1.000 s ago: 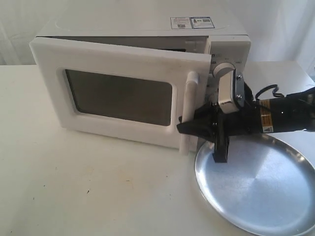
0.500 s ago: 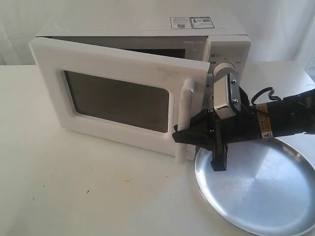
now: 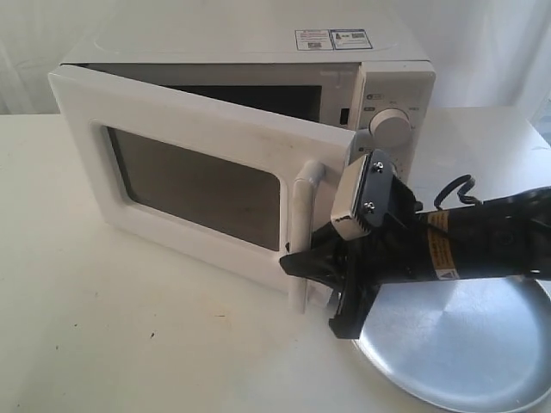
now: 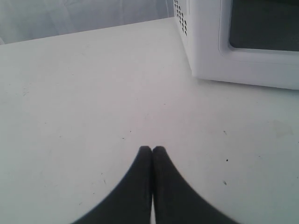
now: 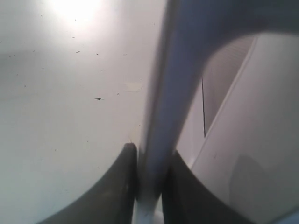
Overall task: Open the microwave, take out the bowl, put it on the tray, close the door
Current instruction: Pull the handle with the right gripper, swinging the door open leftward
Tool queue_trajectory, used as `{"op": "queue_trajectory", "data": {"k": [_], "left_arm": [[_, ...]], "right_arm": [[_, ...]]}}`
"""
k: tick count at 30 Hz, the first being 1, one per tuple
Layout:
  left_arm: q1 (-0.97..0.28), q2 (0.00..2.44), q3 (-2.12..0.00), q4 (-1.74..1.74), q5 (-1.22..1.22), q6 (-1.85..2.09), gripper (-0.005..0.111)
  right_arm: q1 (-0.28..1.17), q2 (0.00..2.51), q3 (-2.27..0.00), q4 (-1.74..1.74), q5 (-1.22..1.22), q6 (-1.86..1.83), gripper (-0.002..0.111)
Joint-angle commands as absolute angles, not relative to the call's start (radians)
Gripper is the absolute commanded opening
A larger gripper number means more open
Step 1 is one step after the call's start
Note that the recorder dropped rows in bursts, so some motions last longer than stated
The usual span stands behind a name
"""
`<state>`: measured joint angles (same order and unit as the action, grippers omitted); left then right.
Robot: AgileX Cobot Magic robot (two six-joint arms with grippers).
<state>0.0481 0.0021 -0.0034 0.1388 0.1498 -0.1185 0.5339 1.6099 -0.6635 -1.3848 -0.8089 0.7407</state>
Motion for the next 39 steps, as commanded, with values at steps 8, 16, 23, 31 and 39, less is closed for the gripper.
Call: {"op": "queue_trajectory", "data": {"k": [8,16,23,31,39], "left_arm": [[0.047,0.000,0.000,0.135,0.149,-0.125,0.000],[0.047,0.000,0.000,0.135,0.149,-0.125,0.000],[0.047,0.000,0.000,0.135,0.149,-0.125,0.000],[0.047,0.000,0.000,0.135,0.149,-0.125,0.000],[0.047,0.000,0.000,0.135,0.149,-0.125,0.000]], "right_arm": [[0.719,1.597,-0.673,-1.292,-0.927,0.764,0.057],[0.904,1.595,-0.677,-1.232,-0.830,0.732,0.056],[1.006,1.528,-0.655,-1.213,-0.508,0.772,0.054],[1.006,1.297,-0.584,-1.210,-0.360,0.846,0.053],[1.006,0.981,-0.485,-1.234,-0.291,1.032,0.046]]}}
